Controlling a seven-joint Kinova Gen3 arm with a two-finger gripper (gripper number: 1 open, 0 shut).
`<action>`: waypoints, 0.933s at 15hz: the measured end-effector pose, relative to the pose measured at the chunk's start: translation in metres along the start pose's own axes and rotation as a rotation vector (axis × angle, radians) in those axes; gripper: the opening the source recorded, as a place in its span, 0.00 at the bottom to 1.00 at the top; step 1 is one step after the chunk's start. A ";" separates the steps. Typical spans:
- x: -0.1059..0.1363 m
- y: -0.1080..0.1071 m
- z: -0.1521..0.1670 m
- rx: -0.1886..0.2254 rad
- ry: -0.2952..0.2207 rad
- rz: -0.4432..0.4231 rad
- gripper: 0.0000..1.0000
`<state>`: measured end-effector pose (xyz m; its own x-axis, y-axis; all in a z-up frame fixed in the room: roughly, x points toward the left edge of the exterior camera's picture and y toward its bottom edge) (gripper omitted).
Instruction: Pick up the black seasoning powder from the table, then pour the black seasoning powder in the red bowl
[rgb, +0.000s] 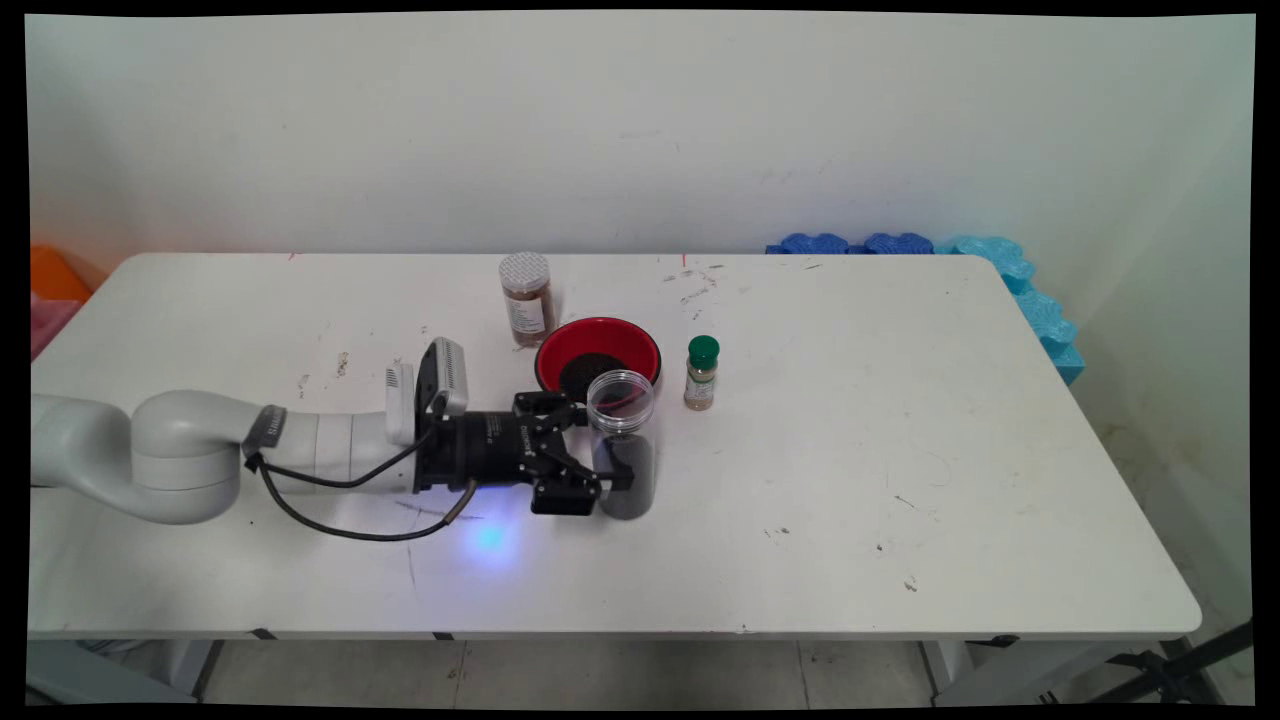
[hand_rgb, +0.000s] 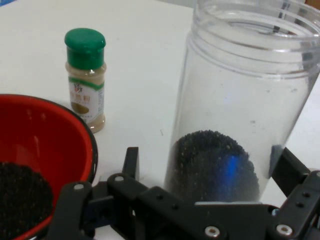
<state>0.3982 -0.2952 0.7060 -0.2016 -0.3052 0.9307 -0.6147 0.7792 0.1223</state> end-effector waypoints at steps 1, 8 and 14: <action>0.001 0.000 0.001 -0.001 0.001 0.003 1.00; 0.003 0.006 0.005 -0.026 -0.006 0.033 1.00; 0.006 0.009 0.009 -0.034 0.001 0.064 0.00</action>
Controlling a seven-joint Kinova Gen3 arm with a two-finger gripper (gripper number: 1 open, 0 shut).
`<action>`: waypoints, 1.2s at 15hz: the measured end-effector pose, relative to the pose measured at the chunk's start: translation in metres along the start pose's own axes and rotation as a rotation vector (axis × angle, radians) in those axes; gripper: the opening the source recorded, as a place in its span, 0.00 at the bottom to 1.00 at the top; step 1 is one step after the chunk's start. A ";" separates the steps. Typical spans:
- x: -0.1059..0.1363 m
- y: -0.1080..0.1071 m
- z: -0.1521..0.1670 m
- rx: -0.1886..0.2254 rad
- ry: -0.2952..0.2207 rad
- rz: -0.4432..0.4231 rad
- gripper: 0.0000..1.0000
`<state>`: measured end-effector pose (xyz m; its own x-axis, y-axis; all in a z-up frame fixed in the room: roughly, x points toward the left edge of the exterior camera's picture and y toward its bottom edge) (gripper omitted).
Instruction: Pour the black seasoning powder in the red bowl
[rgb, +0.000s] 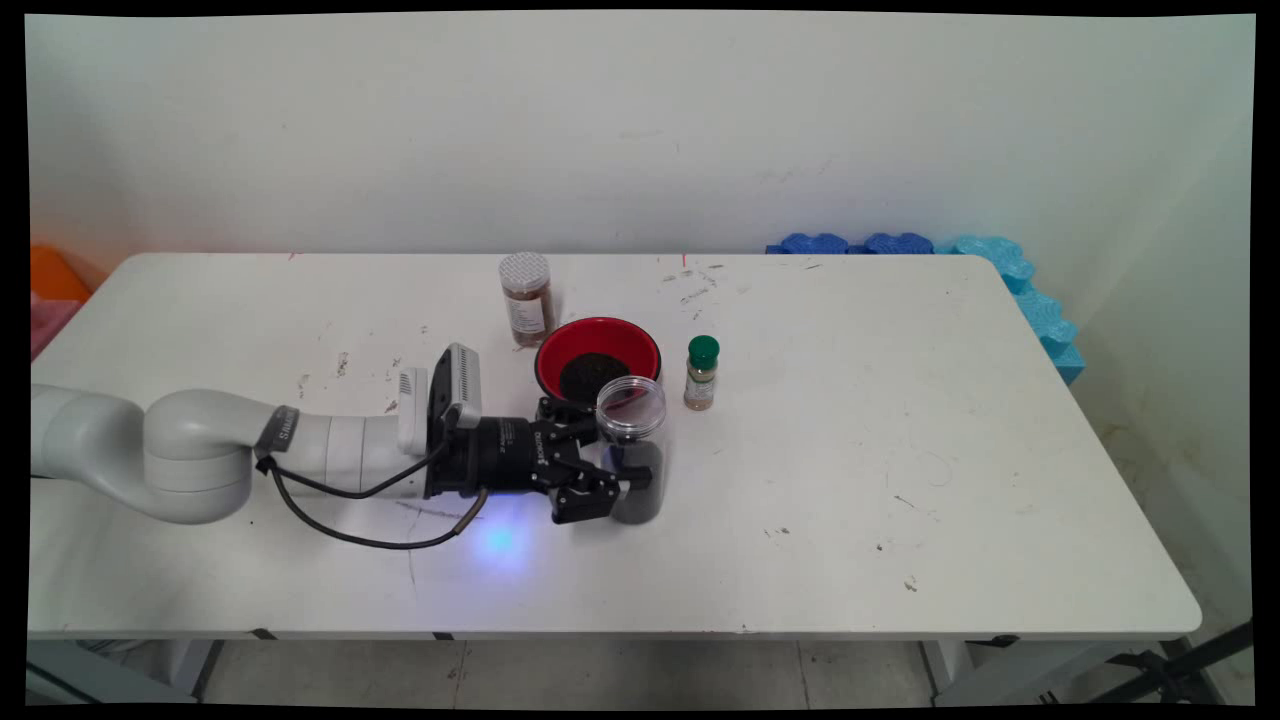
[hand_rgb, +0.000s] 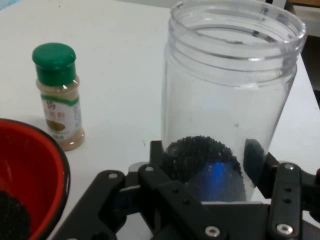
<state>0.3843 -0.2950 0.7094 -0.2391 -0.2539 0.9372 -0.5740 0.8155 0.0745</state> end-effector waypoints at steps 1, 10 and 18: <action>0.001 0.000 0.001 0.000 -0.001 0.004 0.00; 0.013 0.003 -0.003 -0.024 -0.020 -0.010 0.00; 0.051 0.009 -0.017 -0.059 -0.017 -0.023 0.00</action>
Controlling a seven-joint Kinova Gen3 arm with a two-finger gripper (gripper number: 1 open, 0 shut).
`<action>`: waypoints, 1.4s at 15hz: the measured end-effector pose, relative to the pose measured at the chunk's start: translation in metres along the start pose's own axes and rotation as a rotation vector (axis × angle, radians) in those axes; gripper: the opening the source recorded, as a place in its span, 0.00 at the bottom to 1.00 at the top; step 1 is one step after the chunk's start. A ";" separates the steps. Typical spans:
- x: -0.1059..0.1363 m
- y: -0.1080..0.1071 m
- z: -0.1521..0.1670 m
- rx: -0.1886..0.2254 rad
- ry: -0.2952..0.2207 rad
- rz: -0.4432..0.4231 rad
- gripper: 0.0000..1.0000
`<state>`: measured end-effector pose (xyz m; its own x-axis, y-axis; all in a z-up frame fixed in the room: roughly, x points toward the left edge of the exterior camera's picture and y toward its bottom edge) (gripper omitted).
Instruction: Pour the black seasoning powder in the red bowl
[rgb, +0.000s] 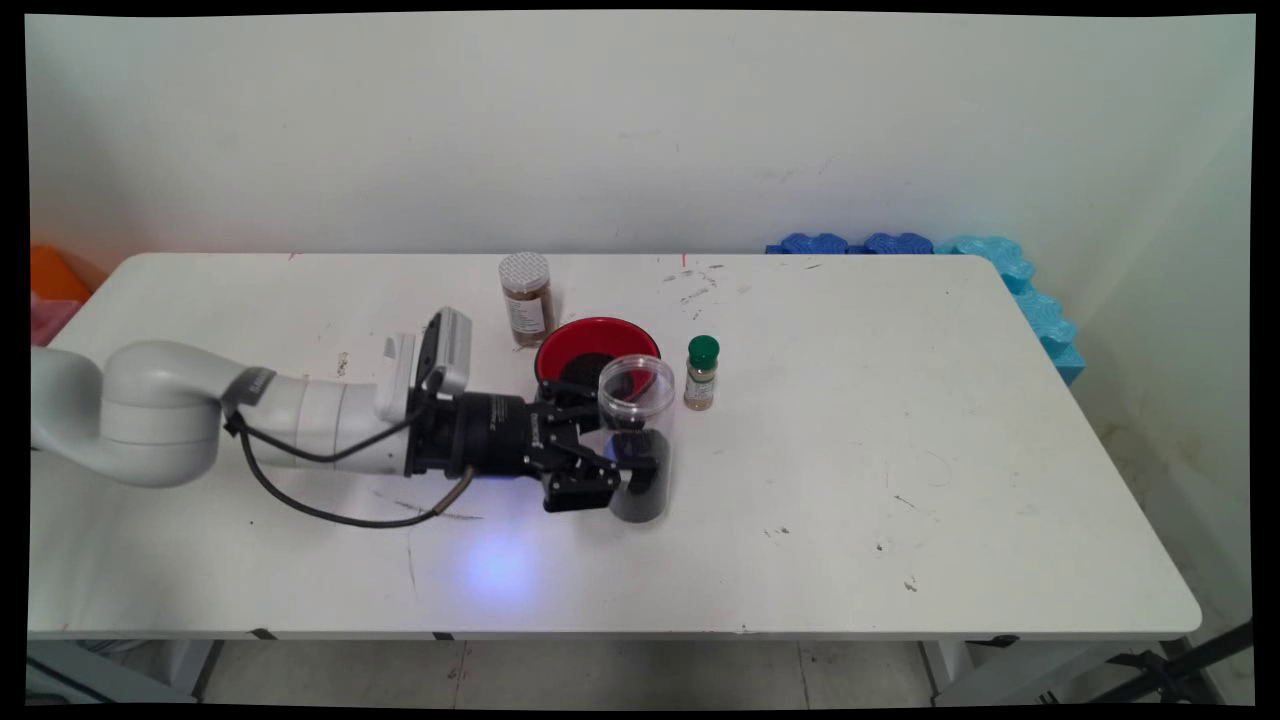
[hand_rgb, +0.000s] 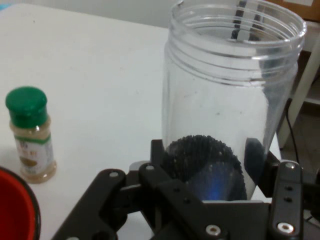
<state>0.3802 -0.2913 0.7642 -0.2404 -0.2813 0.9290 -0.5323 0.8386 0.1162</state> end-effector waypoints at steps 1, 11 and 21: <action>0.004 0.000 -0.002 -0.002 0.002 0.000 0.00; 0.053 0.000 -0.021 -0.017 0.017 0.017 0.00; 0.093 0.003 -0.035 -0.043 0.015 0.030 0.00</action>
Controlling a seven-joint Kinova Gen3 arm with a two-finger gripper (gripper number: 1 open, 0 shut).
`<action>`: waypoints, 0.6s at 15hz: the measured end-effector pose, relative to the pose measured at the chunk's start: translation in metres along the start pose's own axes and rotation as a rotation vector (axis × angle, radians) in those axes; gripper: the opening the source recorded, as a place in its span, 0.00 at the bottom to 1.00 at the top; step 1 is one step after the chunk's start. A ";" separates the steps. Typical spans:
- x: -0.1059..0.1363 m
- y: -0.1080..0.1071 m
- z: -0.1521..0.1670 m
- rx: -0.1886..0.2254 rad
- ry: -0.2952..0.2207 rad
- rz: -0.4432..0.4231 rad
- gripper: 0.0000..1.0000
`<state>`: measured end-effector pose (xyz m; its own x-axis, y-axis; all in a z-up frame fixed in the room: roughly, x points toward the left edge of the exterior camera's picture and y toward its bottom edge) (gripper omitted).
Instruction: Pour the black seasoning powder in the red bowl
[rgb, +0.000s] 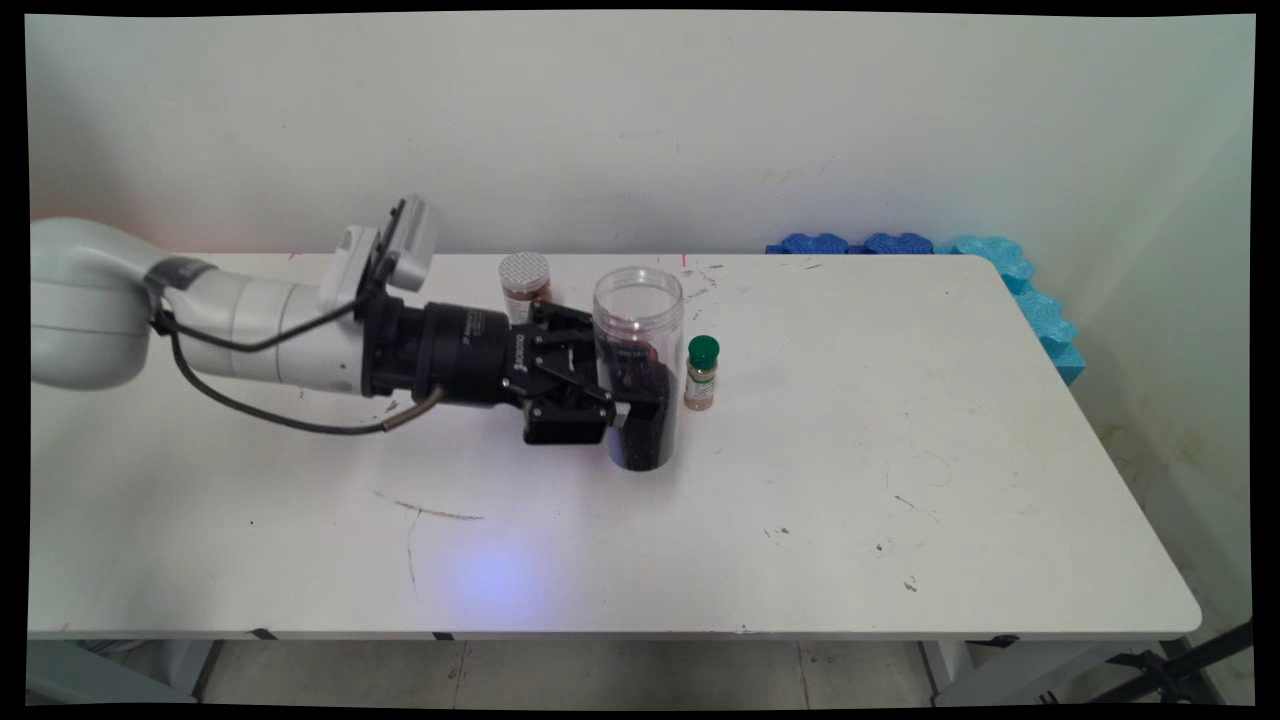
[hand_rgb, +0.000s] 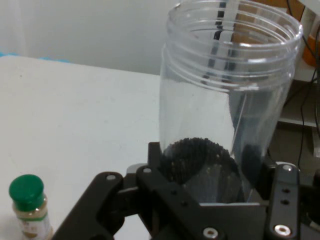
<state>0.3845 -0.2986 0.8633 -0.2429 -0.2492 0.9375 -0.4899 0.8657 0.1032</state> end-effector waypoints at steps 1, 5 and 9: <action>0.003 -0.002 -0.002 0.001 -0.001 0.000 0.00; 0.012 -0.009 -0.008 0.003 -0.002 -0.010 0.00; 0.021 -0.011 -0.011 -0.005 0.008 -0.008 0.00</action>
<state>0.3940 -0.3088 0.8853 -0.2327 -0.2527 0.9392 -0.4877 0.8658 0.1121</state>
